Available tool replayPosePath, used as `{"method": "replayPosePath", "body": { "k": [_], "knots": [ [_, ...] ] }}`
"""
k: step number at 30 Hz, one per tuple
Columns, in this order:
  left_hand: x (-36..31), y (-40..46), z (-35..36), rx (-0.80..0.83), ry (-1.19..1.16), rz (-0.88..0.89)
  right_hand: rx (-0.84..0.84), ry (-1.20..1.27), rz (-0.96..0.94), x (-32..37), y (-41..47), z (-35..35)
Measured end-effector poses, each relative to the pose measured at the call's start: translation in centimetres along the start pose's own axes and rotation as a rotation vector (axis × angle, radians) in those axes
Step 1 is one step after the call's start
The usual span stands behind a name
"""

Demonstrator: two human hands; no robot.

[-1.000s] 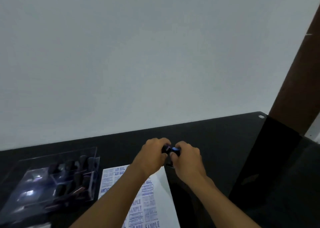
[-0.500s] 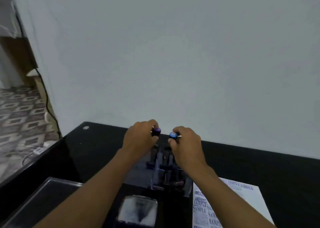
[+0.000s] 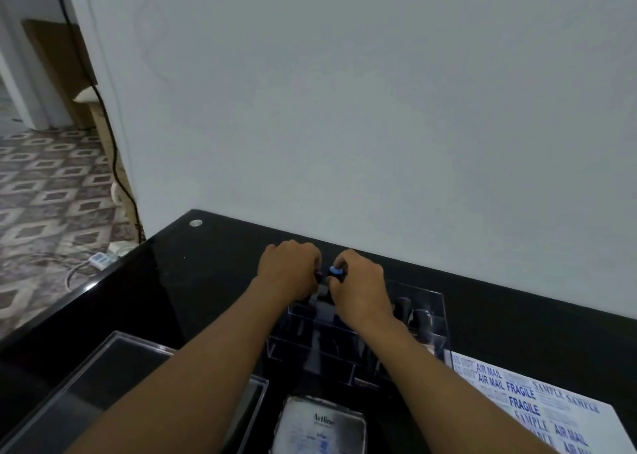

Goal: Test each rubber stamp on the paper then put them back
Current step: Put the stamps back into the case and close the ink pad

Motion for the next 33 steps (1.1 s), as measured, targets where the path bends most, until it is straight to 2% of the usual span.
{"method": "replayPosePath", "body": {
  "k": [5, 10, 14, 19, 24, 29, 33],
  "knots": [
    [-0.9, 1.3, 1.6, 0.057, 0.129, 0.058, 0.084, -0.180, 0.019, -0.8, 1.4, 2.2],
    [-0.9, 1.1, 2.2, 0.071, 0.111, 0.077, 0.108, -0.231, 0.093, -2.0, 2.3, 3.3],
    [-0.8, 0.8, 1.9, 0.018, 0.085, 0.069, 0.132, -0.272, 0.119, -1.8, 2.1, 3.6],
    [-0.6, -1.2, -0.1, -0.118, -0.061, 0.070, 0.145, -0.245, 0.119, -0.9, 1.5, 3.0],
    [1.1, -6.4, -2.5, -0.229, -0.308, 0.016, 0.001, -0.073, 0.055, 0.7, -2.4, -1.7],
    [0.0, -13.8, -1.7, -0.062, -0.431, -0.018, -0.047, 0.036, 0.052, 0.1, -9.8, -5.7],
    [-1.1, -17.7, 1.0, 0.103, -0.386, -0.029, -0.003, 0.005, 0.112, -2.5, -15.7, -5.9]
  ]
}}
Point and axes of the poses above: each hand's wrist, its own y-axis towards the middle knuckle, its own z-axis out of the palm, x = y × z, the point moved 10 cm from there along y, towards the middle knuckle, and after that the axes turned 9 degrees about y, right-handed, at the moved point
